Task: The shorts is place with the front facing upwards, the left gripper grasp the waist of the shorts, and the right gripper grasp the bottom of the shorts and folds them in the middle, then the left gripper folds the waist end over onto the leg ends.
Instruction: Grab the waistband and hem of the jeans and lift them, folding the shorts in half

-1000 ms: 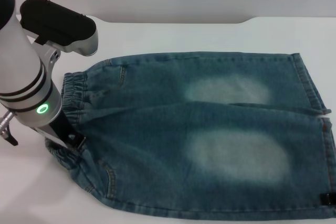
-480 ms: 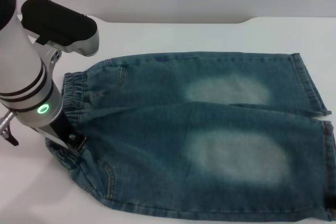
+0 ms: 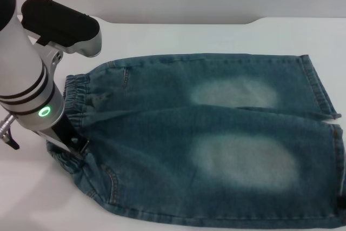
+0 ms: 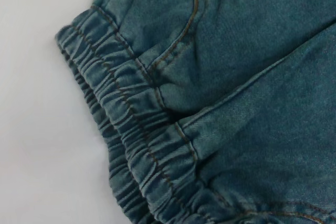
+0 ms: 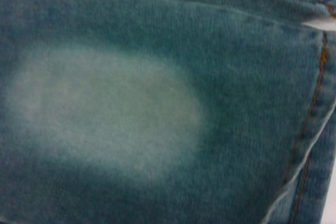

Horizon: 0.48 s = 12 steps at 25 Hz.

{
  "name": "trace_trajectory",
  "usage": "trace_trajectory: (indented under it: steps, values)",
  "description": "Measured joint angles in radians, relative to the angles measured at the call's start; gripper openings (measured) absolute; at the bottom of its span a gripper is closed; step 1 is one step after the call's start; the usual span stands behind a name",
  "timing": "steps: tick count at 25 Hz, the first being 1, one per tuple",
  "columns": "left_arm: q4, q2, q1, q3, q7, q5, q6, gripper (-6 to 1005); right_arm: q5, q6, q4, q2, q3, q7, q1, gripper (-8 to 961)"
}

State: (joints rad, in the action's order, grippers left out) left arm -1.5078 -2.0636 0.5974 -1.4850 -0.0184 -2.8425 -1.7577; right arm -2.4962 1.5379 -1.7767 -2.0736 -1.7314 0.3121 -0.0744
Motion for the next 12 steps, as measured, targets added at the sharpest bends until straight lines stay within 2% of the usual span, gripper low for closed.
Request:
trace_trajectory:
  steps: [6,10,12]
  values:
    - [-0.007,0.003,-0.01,-0.008,0.0,0.0,0.021,65,0.031,0.005,-0.072,0.002,-0.037,0.001,0.001,9]
    - [-0.012,0.003,-0.013,-0.01,0.0,-0.001,0.025,64,0.052,0.002,-0.172,0.001,-0.098,0.003,-0.002,9]
    - [-0.052,0.005,-0.032,-0.03,-0.001,-0.007,0.059,64,0.054,-0.01,-0.221,0.0,-0.119,0.008,-0.007,8]
